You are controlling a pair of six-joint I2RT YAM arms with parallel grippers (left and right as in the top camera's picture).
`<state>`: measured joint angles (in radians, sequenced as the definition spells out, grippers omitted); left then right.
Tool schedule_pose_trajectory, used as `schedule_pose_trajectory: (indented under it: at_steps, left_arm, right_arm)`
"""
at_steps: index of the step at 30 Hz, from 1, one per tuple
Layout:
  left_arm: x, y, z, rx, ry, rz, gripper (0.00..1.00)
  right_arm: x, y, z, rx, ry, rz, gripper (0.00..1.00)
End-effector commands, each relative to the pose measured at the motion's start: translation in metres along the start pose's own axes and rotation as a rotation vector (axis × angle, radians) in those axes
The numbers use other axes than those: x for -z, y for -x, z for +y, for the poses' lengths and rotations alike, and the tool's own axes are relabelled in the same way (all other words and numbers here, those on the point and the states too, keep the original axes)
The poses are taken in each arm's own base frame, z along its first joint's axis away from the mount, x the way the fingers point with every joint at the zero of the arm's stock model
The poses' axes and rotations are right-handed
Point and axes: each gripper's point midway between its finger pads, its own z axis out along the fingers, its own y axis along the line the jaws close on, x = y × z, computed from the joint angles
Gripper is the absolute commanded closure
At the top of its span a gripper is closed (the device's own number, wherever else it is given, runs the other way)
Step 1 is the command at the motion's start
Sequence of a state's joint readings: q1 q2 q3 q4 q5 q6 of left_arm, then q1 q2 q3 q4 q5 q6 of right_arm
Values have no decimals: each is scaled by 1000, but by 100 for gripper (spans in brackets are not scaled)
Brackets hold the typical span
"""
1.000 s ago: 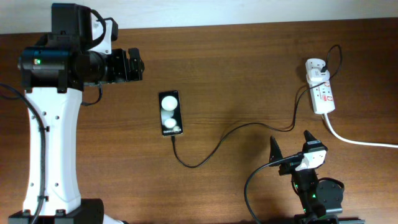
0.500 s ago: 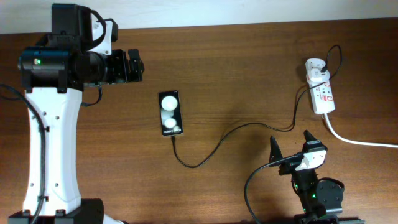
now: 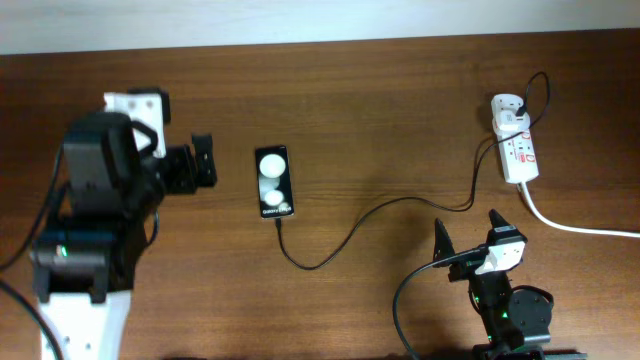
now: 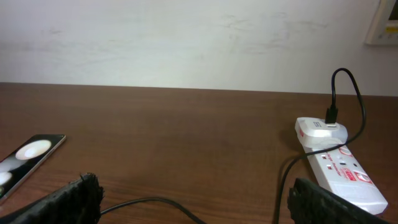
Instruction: Plug charger to phone and switch on socket
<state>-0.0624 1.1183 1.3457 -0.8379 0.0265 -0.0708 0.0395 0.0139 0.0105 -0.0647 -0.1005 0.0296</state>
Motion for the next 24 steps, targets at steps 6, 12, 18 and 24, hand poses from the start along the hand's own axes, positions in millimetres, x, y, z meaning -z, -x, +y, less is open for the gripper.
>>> schedule_pose_trajectory:
  at_steps: [6, 12, 18, 24]
  left_arm:
    - [20, -38, 5, -115, 5, -320, 1]
    - [37, -68, 2, -272, 16, -518, 1]
    - [39, -83, 3, -324, 42, -653, 1]
    - [21, -120, 6, -324, 49, -736, 1]
  right_arm:
    - [0, -2, 0, -5, -2, 1, 1]
    - [0, -2, 0, -5, -2, 1, 1]
    - [0, -2, 0, -5, -2, 1, 1]
    - [0, -2, 0, -5, -2, 1, 1]
